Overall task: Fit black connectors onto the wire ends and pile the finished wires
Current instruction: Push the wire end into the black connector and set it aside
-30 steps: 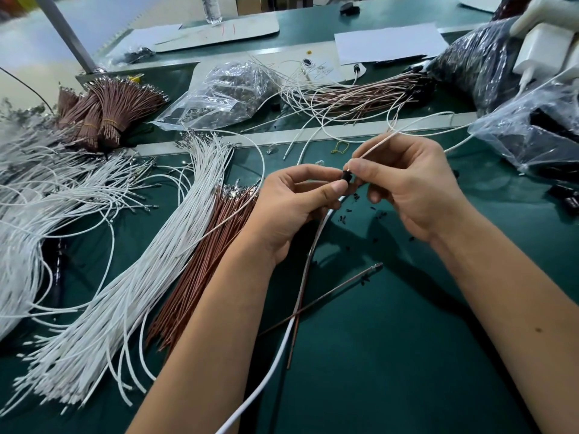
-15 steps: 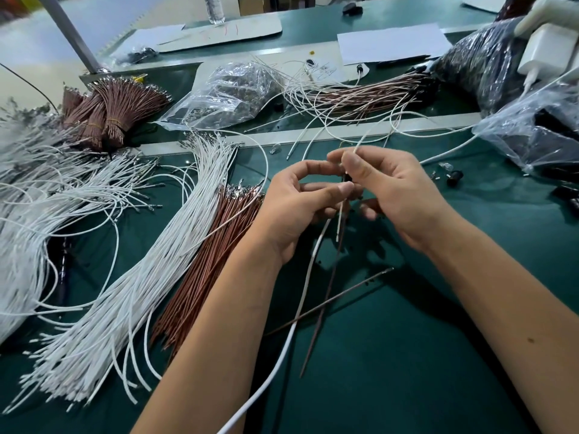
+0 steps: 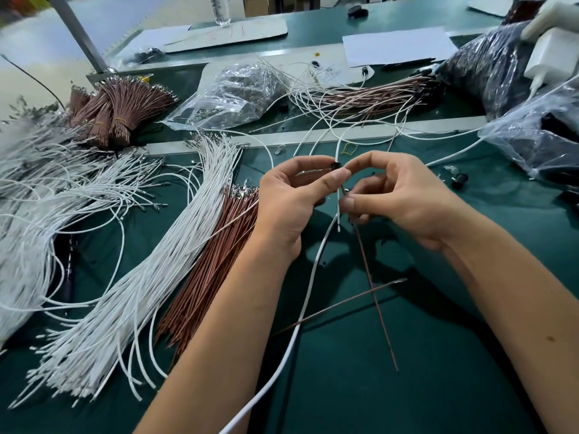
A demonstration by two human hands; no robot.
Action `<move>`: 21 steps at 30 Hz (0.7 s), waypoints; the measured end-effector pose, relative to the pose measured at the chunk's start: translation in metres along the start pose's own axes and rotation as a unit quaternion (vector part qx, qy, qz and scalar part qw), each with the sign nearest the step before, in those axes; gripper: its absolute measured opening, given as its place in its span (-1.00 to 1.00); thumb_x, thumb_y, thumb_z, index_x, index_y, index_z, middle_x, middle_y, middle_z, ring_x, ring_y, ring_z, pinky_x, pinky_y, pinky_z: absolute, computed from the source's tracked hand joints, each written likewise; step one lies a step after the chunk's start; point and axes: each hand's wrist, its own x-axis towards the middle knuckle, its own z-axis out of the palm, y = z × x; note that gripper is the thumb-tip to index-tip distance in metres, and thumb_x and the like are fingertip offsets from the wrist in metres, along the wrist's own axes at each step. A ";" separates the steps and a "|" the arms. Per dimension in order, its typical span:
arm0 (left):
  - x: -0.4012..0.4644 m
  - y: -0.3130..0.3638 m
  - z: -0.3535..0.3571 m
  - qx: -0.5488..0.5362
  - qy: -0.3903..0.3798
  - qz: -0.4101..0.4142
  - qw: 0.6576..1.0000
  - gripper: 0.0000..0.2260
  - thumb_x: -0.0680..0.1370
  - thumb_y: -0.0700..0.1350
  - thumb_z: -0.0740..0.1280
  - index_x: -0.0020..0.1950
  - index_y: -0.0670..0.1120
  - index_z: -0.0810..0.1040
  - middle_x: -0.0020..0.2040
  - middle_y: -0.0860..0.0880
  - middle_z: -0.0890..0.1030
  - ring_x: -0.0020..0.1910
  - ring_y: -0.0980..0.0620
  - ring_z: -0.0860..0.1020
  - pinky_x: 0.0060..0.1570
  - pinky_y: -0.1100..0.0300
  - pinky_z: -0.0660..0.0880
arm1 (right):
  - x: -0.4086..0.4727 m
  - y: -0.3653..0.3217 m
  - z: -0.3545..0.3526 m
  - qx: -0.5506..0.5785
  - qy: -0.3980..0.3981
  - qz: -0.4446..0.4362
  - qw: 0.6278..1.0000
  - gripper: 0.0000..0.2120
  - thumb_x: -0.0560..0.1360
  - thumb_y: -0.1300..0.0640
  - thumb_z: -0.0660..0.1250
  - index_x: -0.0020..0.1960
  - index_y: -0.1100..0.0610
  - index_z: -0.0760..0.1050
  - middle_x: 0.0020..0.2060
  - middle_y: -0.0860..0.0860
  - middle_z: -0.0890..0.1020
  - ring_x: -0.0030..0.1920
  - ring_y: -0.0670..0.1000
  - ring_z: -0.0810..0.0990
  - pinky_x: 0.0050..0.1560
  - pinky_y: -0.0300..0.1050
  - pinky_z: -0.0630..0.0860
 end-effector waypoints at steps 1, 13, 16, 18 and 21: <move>-0.001 0.001 0.001 -0.008 -0.006 -0.002 1.000 -0.82 0.41 -0.25 0.56 -0.03 -0.11 0.67 0.00 -0.25 0.72 -0.10 -0.02 0.64 -0.08 0.14 0.48 | -0.001 -0.003 -0.003 0.006 -0.022 0.009 1.000 -0.54 0.30 0.23 0.59 0.16 0.19 0.57 -0.28 0.15 0.69 -0.27 0.06 0.65 -0.30 -0.17 0.61; -0.003 0.002 0.009 -0.054 0.043 -0.022 0.997 -0.83 0.41 -0.25 0.56 -0.08 -0.09 0.65 0.01 -0.22 0.72 -0.17 0.02 0.63 -0.17 0.21 0.49 | -0.002 -0.002 -0.002 -0.051 -0.100 0.043 0.993 -0.37 0.29 0.20 0.67 0.28 0.16 0.48 -0.25 0.20 0.69 -0.37 -0.03 0.57 -0.43 -0.25 0.46; -0.001 0.003 0.006 -0.078 0.052 -0.016 0.995 -0.82 0.35 -0.19 0.58 -0.11 -0.06 0.66 0.04 -0.26 0.71 -0.11 -0.01 0.64 -0.20 0.24 0.50 | -0.006 -0.005 -0.007 -0.076 -0.193 0.086 0.975 -0.42 0.37 0.24 0.58 0.31 0.18 0.43 -0.24 0.19 0.72 -0.34 -0.07 0.61 -0.43 -0.28 0.46; -0.001 0.002 0.006 -0.076 0.047 -0.017 0.996 -0.81 0.34 -0.18 0.58 -0.10 -0.06 0.66 0.06 -0.26 0.71 -0.12 0.00 0.63 -0.16 0.22 0.50 | -0.007 -0.006 -0.006 -0.069 -0.182 0.078 0.978 -0.52 0.40 0.18 0.60 0.24 0.20 0.49 -0.21 0.20 0.73 -0.32 -0.05 0.65 -0.40 -0.28 0.50; -0.001 0.000 0.008 -0.058 0.032 -0.024 0.998 -0.82 0.38 -0.22 0.57 -0.07 -0.08 0.66 0.05 -0.25 0.71 -0.10 -0.01 0.62 -0.05 0.14 0.47 | -0.005 -0.005 0.000 -0.008 -0.071 0.052 0.996 -0.69 0.38 0.03 0.55 0.01 0.18 0.60 -0.18 0.19 0.74 -0.24 0.03 0.70 -0.34 -0.27 0.56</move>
